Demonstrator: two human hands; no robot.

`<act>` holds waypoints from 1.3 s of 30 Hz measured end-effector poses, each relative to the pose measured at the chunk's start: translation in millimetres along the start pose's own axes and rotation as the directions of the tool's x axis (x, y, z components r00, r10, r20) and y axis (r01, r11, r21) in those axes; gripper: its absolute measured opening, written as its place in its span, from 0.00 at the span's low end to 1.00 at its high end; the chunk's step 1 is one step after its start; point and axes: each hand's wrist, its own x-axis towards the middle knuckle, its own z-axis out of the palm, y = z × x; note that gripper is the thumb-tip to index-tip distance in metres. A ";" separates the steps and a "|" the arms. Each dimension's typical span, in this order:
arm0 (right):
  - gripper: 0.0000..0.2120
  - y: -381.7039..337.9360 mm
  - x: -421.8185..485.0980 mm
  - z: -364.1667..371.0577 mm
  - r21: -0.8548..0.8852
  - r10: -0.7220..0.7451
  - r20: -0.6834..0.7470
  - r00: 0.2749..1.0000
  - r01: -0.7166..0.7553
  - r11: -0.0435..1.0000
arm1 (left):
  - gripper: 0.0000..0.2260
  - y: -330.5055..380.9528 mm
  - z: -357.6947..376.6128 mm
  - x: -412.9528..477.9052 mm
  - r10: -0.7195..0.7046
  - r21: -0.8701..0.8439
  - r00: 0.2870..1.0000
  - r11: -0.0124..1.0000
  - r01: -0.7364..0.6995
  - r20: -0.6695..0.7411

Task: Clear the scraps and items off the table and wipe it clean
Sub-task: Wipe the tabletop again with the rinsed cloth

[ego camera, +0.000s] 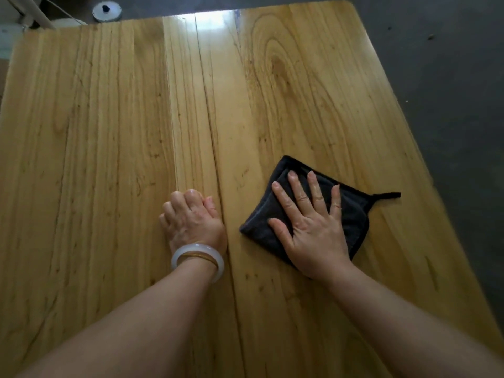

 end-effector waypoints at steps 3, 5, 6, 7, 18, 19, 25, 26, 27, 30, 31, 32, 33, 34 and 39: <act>0.30 2.8 -33.7 7.2 -0.032 -0.082 0.029 0.996 0.083 0.996 | 0.13 -1.2 -0.3 0.5 0.011 0.004 1.000 1.000 -0.011 0.005; 0.30 7.1 -43.7 7.9 -0.033 -0.173 0.053 0.984 0.174 0.984 | 0.14 -1.0 0.2 0.9 0.012 0.002 1.000 1.000 -0.012 0.006; 0.30 10.5 -44.0 7.0 -0.031 -0.227 0.067 0.972 0.230 0.973 | 0.14 -0.5 0.2 0.9 0.012 0.001 1.000 1.000 -0.012 0.006; 0.30 14.6 -42.0 5.2 -0.030 -0.287 0.083 0.954 0.291 0.956 | 0.14 -0.1 0.5 1.5 0.012 0.004 1.000 1.000 -0.012 0.009; 0.30 68.2 31.1 -22.0 -0.079 -0.576 0.191 0.795 0.597 0.798 | 0.13 0.6 3.1 4.6 -0.002 0.001 1.000 1.000 0.002 0.011; 0.30 70.5 37.0 -23.1 -0.089 -0.542 0.183 0.820 0.563 0.821 | 0.13 0.7 3.0 4.7 -0.003 -0.002 1.000 1.000 0.003 0.008; 0.30 79.0 68.7 -29.4 -0.094 -0.330 0.121 0.936 0.341 0.935 | 0.12 1.8 1.7 3.0 -0.010 0.002 1.000 1.000 0.010 -0.004; 0.30 78.6 72.3 -29.2 -0.090 -0.282 0.100 0.954 0.291 0.953 | 0.12 1.7 1.4 2.7 -0.008 0.005 1.000 1.000 0.008 -0.004; 0.30 77.7 75.3 -28.4 -0.087 -0.222 0.078 0.972 0.228 0.970 | 0.12 1.7 1.2 2.9 -0.006 0.008 1.000 1.000 0.006 -0.005; 0.31 72.1 81.0 -24.4 -0.057 0.012 0.014 1.000 -0.011 0.998 | 0.13 2.3 0.6 1.9 -0.008 0.002 1.000 1.000 0.008 -0.009; 0.30 68.2 82.0 -22.7 -0.038 0.096 -0.002 0.995 -0.096 0.995 | 0.13 2.5 0.8 1.8 -0.009 0.006 1.000 1.000 0.009 -0.006; 0.30 62.6 82.4 -21.2 -0.015 0.181 -0.013 0.983 -0.181 0.983 | 0.13 2.8 1.2 1.9 -0.008 0.015 1.000 1.000 0.008 -0.004; 0.29 54.9 80.4 -18.7 0.011 0.265 -0.018 0.964 -0.265 0.964 | 0.13 2.1 1.8 1.6 -0.005 0.023 1.000 1.000 0.005 -0.001; 0.29 45.6 77.0 -16.4 0.036 0.342 -0.021 0.939 -0.342 0.939 | 0.13 1.7 2.4 1.5 -0.003 0.025 1.000 1.000 0.003 -0.001; 0.30 -6.6 41.8 -4.7 0.106 0.441 -0.014 0.897 -0.437 0.893 | 0.14 1.6 3.2 2.8 -0.005 0.031 1.000 0.999 0.005 0.004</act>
